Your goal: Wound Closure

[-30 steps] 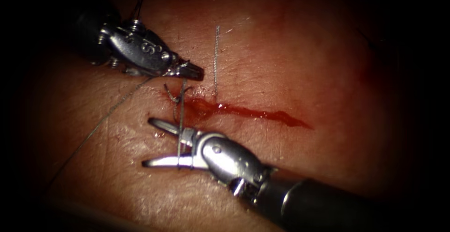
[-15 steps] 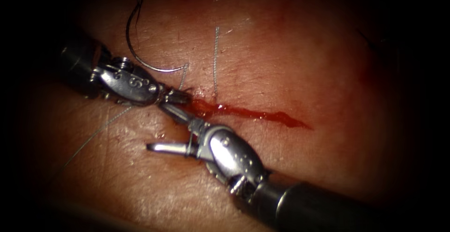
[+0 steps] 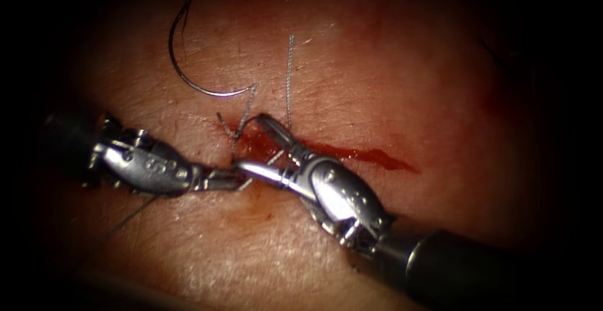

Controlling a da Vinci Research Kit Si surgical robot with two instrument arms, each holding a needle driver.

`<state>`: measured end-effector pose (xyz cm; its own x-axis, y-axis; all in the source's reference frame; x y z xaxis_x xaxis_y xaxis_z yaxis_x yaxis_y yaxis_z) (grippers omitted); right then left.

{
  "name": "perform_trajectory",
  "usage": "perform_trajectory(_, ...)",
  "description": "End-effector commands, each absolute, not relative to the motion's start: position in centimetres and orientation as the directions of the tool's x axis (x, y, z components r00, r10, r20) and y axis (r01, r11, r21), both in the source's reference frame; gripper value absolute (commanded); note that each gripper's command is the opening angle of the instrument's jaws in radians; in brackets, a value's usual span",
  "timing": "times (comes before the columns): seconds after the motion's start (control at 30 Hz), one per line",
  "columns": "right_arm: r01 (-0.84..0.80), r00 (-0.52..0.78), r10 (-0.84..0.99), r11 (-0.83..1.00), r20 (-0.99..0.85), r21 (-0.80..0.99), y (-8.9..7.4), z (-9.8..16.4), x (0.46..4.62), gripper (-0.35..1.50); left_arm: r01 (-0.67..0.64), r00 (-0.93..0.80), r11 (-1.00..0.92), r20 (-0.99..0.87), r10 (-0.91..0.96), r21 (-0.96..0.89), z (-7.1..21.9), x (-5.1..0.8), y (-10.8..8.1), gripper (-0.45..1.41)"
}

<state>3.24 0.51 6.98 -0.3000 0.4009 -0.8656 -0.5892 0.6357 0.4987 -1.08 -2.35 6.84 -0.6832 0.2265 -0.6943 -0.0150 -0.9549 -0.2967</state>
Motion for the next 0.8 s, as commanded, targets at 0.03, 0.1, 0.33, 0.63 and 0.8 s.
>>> perform_trajectory(0.03, -0.609, -0.299, 0.405, 0.617, -0.864, 0.499, 0.48, 6.97, 3.35, 0.71, -0.02, -0.682, -0.953, -0.693, 0.233, -0.301, 6.86, -1.11, -2.41, -0.45)
perform_trajectory(0.1, -0.668, -0.275, 0.411, 0.568, -0.869, 0.48, 0.51, 6.93, 3.35, 0.67, -0.031, -0.672, -0.953, -0.699, 0.243, -0.302, 6.77, -1.18, -2.35, -0.45)
perform_trajectory(0.33, -0.791, -0.206, 0.44, 0.45, -0.874, 0.413, 0.62, 6.97, 3.4, 0.61, -0.048, -0.668, -0.953, -0.699, 0.254, -0.3, 6.74, -1.36, -2.29, -0.45)
perform_trajectory(0.63, -0.722, -0.145, 0.483, 0.545, -0.863, 0.426, 0.54, 7.04, 3.5, 0.67, -0.073, -0.675, -0.955, -0.691, 0.26, -0.288, 6.71, -0.92, -2.06, -0.45)
perform_trajectory(0.8, -0.694, -0.146, 0.483, 0.572, -0.863, 0.438, 0.52, 7.03, 3.53, 0.72, -0.088, -0.682, -0.955, -0.681, 0.265, -0.284, 6.82, -0.76, -1.88, -0.45)
